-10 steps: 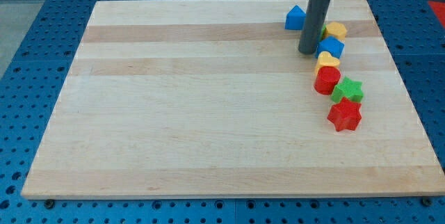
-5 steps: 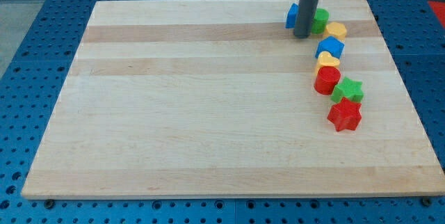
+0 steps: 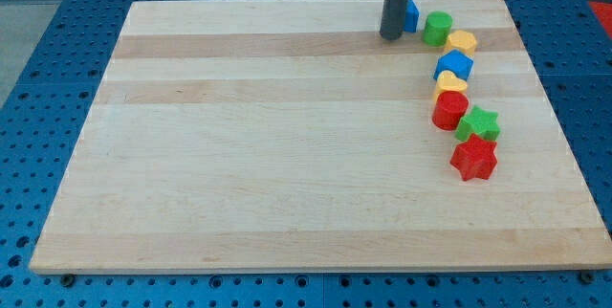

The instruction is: Push blue triangle top of green circle

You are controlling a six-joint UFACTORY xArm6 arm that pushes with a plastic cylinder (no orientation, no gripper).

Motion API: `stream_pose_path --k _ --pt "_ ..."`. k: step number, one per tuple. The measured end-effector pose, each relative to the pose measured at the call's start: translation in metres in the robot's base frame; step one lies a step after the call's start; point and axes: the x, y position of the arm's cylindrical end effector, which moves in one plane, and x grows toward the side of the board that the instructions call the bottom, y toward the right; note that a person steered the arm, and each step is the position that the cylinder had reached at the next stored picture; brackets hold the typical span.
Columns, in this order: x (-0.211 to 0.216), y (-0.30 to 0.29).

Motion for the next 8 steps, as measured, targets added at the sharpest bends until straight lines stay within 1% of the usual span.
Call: stream_pose_path --k 1,2,3,6,7,8 --pt "-0.012 -0.004" --pt "-0.038 -0.004" --pt "-0.056 0.006" --pt "-0.06 0.046" --pt "-0.06 0.05" --pt "-0.064 0.033"
